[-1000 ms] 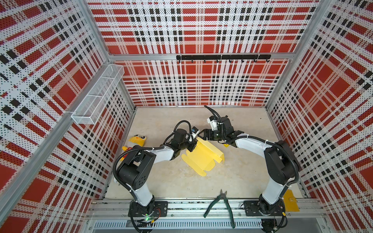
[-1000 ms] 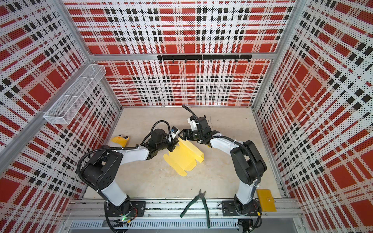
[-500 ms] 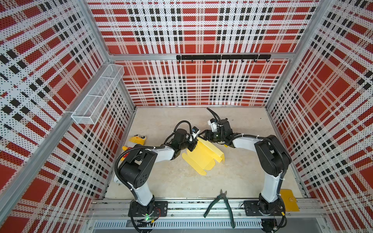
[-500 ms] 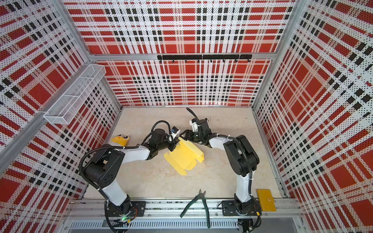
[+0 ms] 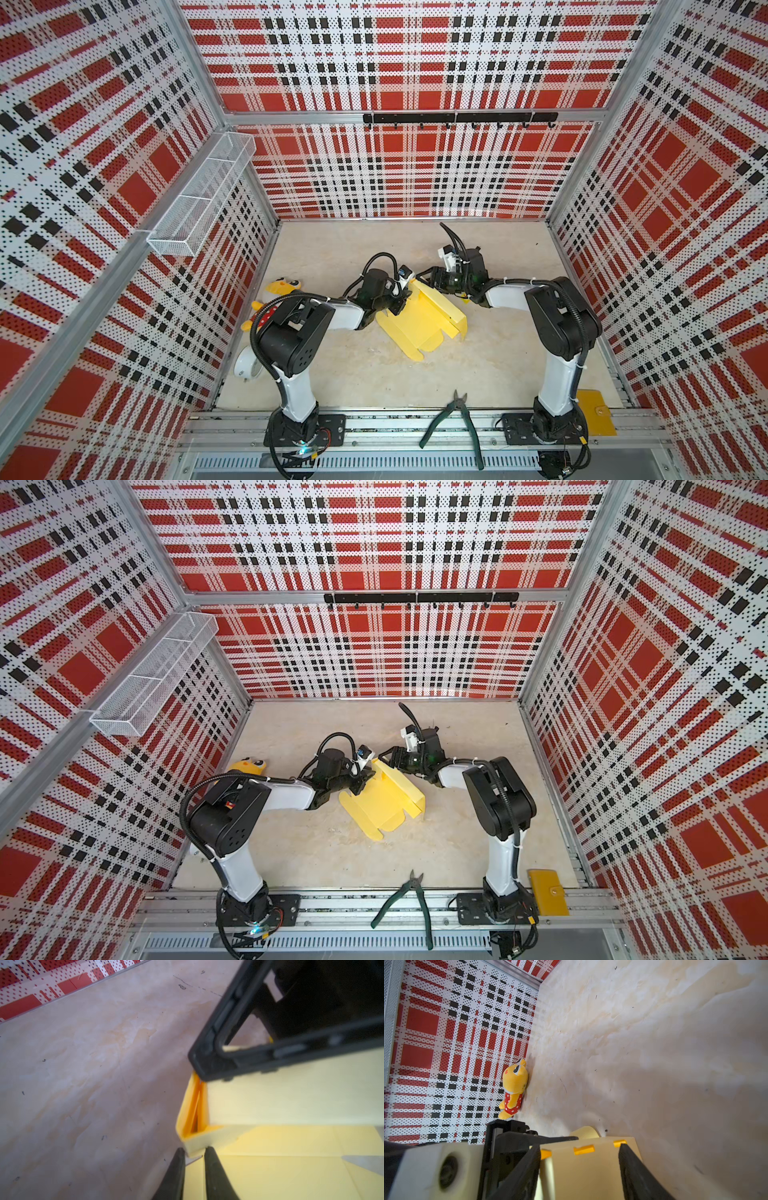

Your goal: Fold the paper box

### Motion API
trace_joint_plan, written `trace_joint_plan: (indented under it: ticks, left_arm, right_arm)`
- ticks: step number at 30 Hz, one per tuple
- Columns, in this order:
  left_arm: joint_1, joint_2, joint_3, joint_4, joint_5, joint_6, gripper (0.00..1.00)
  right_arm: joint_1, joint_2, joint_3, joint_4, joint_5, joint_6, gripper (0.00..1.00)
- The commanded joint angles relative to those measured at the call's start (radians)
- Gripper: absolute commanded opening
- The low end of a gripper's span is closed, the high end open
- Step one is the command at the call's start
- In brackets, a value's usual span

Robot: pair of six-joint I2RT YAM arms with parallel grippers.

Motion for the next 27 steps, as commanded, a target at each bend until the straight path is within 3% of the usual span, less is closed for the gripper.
trace_joint_plan:
  ticks: [1,8,13,20,27]
  left_arm:
    - [-0.009,0.027,0.026,0.041,0.012,0.003,0.23]
    - [-0.019,0.058,0.057,0.107,0.059,-0.035,0.34]
    - [-0.019,0.067,0.071,0.107,0.080,-0.050,0.34]
    - [-0.019,0.079,0.090,0.107,0.069,-0.086,0.31]
    - [-0.040,0.099,0.119,0.152,0.090,-0.153,0.18]
  right_arm:
    - [-0.014,0.027,-0.014,-0.031,0.000,0.000,0.62]
    - [-0.016,0.035,-0.032,0.006,-0.018,0.027,0.61]
    - [-0.015,0.040,-0.050,0.031,-0.034,0.040,0.61]
    - [-0.016,0.041,-0.058,0.041,-0.049,0.038,0.61]
    - [-0.017,0.046,-0.063,0.054,-0.057,0.046,0.60]
